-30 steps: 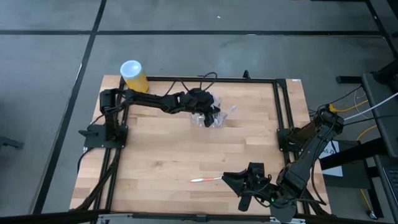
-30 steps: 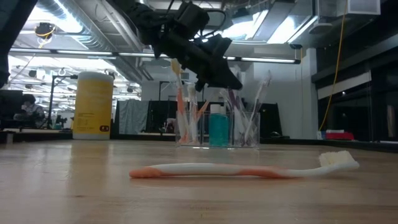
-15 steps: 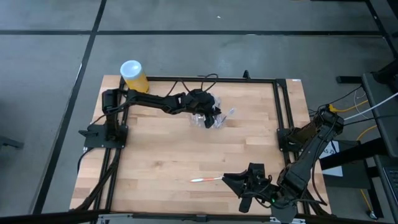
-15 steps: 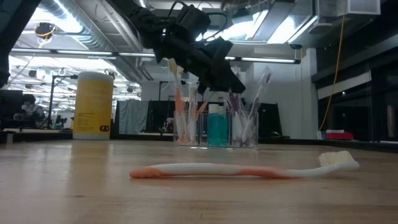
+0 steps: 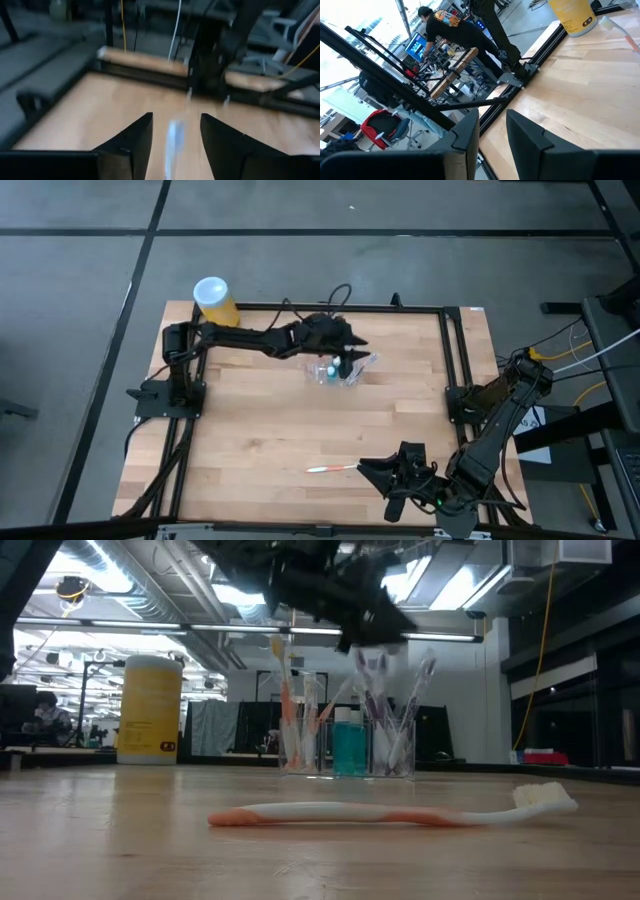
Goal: Pick & Place toothbrushing station
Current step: Put the orange toothbrush into the transparent organizer
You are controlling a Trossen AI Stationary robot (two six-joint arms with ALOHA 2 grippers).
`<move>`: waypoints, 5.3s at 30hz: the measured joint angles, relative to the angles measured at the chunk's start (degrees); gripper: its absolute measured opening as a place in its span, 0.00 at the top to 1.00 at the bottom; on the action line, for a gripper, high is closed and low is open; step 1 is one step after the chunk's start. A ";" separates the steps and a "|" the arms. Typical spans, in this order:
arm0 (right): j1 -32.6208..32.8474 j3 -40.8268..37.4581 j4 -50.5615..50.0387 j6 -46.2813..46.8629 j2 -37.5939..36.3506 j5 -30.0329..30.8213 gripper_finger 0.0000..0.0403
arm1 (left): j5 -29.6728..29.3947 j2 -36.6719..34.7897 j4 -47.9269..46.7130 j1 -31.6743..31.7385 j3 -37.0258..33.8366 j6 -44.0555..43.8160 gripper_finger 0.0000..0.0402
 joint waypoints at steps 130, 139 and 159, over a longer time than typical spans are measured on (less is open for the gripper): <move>9.79 -0.02 -20.19 17.51 -3.82 7.54 0.75 | -20.24 10.43 -7.03 -33.23 -11.96 -50.11 0.80; 9.92 -0.02 -20.16 16.88 -3.82 7.54 0.75 | -17.44 10.31 -11.09 -28.96 -7.09 -34.37 0.71; 9.90 -0.03 -19.50 16.98 -3.82 9.53 0.75 | -12.98 9.76 -20.05 -24.87 -6.81 -20.79 0.70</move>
